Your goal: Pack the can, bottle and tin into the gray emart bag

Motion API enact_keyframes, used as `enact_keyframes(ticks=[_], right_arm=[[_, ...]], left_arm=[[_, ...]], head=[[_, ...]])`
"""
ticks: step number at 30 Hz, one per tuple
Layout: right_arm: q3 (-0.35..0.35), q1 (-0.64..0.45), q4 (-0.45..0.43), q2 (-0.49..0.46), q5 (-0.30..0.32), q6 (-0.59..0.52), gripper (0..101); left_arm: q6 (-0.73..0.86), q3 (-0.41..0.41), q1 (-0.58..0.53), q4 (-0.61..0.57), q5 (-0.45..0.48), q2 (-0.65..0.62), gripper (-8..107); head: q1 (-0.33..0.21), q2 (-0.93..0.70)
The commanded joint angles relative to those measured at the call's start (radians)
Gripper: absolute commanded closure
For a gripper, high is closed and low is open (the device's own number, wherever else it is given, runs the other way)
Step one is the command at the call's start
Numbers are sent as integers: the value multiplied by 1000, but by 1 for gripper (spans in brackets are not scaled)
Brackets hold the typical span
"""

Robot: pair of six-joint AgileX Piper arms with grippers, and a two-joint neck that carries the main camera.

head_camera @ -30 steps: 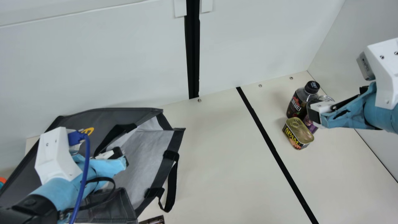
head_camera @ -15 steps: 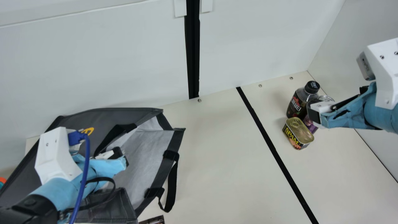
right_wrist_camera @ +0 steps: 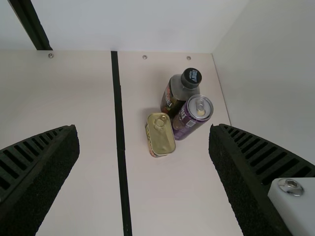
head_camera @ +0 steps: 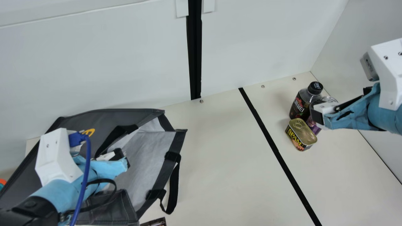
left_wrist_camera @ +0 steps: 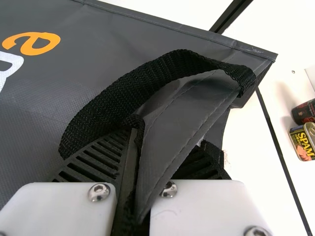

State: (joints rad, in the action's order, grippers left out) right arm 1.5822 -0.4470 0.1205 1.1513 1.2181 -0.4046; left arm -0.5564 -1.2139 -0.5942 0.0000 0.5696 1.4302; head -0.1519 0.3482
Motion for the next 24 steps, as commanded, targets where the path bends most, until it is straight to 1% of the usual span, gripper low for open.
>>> enact_keyframes(ticks=[1,9,18,24], right_arm=[[3,6,-7,3,0,7,10],[27,2,1,35,-3,-2,10],[51,-42,26,80,-6,-44,10],[60,-62,27,109,-4,-62,10]], left_arm=[[0,0,0,0,0,0,89],[0,0,0,0,0,0,89],[0,0,0,0,0,0,89],[0,0,0,0,0,0,89]], head=[[-23,1],[-23,1],[-23,1],[-23,1]])
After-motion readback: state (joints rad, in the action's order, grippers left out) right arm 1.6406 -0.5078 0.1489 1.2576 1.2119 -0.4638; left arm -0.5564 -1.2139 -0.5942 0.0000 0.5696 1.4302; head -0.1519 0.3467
